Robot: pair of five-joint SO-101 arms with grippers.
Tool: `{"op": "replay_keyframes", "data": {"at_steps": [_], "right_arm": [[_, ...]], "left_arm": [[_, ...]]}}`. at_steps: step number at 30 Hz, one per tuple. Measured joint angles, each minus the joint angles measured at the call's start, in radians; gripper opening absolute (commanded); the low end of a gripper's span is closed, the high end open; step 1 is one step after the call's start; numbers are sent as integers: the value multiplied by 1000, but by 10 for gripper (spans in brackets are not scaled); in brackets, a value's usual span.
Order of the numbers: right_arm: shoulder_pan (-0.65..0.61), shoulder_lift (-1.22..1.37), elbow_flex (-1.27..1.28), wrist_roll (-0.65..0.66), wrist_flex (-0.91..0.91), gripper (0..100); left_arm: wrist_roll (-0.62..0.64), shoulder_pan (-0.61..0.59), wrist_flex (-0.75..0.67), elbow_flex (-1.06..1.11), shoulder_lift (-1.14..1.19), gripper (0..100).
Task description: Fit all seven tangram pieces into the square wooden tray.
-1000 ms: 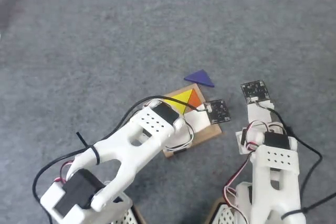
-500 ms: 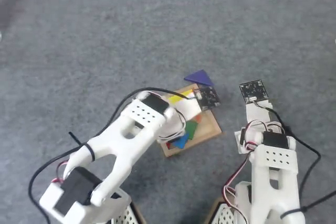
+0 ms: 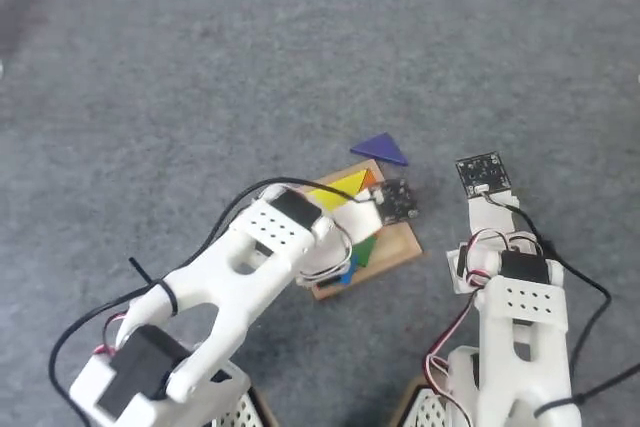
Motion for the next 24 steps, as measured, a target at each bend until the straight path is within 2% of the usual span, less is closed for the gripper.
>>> {"op": "replay_keyframes", "data": {"at_steps": [16,24], "right_arm": [[0,0,0,0,0,457],[-44,0,26,0,0,457]], "left_arm": [[-2,-52,5,-34,15,159],[160,-51,25,-244,18,160]]}}
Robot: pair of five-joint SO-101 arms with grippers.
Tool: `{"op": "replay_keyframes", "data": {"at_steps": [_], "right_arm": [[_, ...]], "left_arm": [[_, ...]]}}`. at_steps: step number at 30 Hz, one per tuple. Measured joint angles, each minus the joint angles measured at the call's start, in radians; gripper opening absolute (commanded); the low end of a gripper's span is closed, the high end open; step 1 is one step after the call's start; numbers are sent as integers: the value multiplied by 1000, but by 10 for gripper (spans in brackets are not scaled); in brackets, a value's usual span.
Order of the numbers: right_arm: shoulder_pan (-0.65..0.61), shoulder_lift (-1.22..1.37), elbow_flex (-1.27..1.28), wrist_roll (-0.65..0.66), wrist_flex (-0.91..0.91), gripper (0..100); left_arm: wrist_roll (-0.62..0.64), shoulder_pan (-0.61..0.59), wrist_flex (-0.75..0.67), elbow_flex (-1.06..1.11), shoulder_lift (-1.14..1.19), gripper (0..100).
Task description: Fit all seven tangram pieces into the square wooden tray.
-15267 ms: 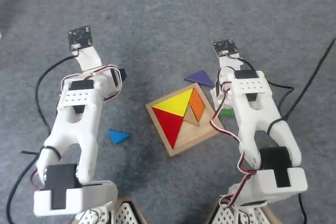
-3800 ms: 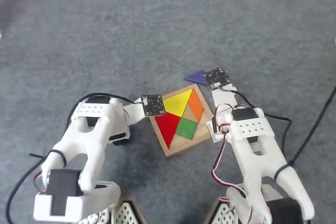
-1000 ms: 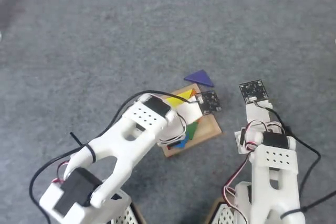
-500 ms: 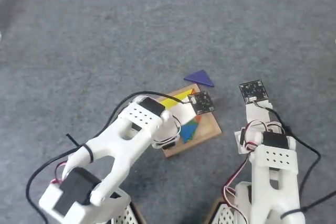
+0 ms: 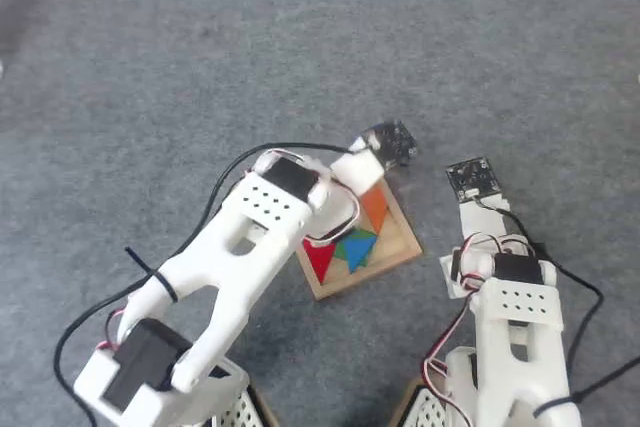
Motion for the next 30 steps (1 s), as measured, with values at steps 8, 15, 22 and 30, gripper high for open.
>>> {"op": "replay_keyframes", "data": {"at_steps": [8,15,22,30], "right_arm": [[-5,0,0,0,0,457],[-5,0,0,0,0,457],[-6,0,2,0,0,457],[-6,0,2,0,0,457]], "left_arm": [[66,32,-77,12,120,160],[120,144,-81,12,123,160],[124,147,-95,63,137,160],[121,94,-144,132,137,160]]}}
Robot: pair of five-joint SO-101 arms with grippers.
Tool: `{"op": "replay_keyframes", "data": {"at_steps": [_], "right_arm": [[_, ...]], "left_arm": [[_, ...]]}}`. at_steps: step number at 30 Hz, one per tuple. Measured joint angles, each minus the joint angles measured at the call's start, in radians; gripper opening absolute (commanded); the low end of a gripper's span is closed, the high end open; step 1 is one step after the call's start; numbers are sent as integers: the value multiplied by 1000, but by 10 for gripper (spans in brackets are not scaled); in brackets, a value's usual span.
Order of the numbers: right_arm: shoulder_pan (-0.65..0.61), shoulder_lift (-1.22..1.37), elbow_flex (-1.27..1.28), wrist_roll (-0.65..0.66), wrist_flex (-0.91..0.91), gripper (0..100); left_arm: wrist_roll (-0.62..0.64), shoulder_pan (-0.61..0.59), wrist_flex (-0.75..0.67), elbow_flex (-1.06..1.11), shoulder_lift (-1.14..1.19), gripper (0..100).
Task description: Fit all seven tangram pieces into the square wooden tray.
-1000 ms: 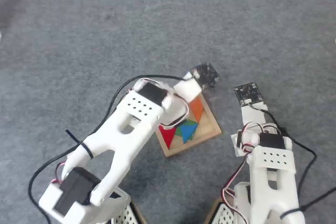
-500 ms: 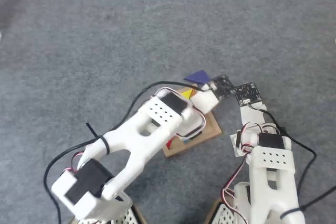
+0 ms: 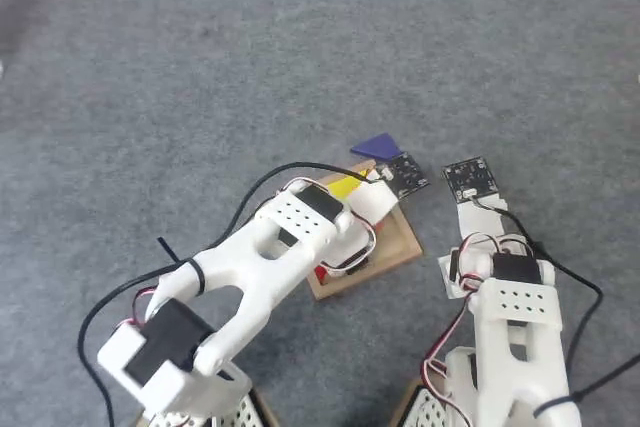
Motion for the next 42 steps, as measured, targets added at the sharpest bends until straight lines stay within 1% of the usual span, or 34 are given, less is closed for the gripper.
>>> {"op": "replay_keyframes", "data": {"at_steps": [12,18,23,27,29,32,36,39,42], "right_arm": [[0,0,0,0,0,457],[0,0,0,0,0,457],[0,0,0,0,0,457],[0,0,0,0,0,457],[0,0,0,0,0,457],[0,0,0,0,0,457],[0,0,0,0,0,457],[0,0,0,0,0,457],[0,0,0,0,0,457]], "left_arm": [[-21,0,6,0,0,160],[-58,0,112,-38,-3,160],[-64,14,170,-52,-129,161],[-69,20,178,-52,-235,161],[-58,2,160,-48,-244,161],[-37,-35,69,-6,-239,161],[-32,-41,-34,26,-149,160],[-29,-41,-63,26,-71,160],[-26,-23,-64,44,-58,160]]}}
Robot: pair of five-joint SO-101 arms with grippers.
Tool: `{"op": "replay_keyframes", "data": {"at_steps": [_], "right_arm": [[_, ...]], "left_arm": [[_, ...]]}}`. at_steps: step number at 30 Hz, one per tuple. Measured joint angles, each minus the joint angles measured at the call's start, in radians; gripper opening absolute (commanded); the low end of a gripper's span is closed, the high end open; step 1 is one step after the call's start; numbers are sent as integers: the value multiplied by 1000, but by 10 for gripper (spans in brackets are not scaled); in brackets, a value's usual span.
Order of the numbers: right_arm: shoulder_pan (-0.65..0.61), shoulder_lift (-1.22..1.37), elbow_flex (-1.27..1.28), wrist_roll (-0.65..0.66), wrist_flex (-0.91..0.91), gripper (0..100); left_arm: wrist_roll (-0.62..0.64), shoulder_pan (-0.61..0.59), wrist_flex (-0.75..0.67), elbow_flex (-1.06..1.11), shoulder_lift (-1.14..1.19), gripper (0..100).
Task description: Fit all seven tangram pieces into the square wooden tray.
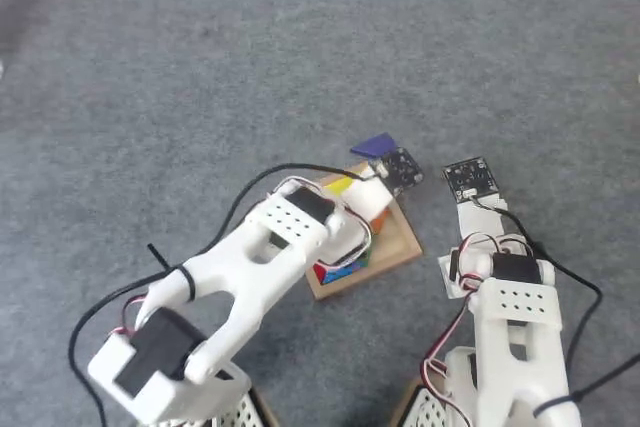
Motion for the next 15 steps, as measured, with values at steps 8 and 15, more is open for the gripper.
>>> {"op": "replay_keyframes", "data": {"at_steps": [8,15], "right_arm": [[0,0,0,0,0,457],[9,2,-12,26,5,457]], "left_arm": [[-2,25,15,34,-40,160],[140,-46,15,11,-118,160]]}}
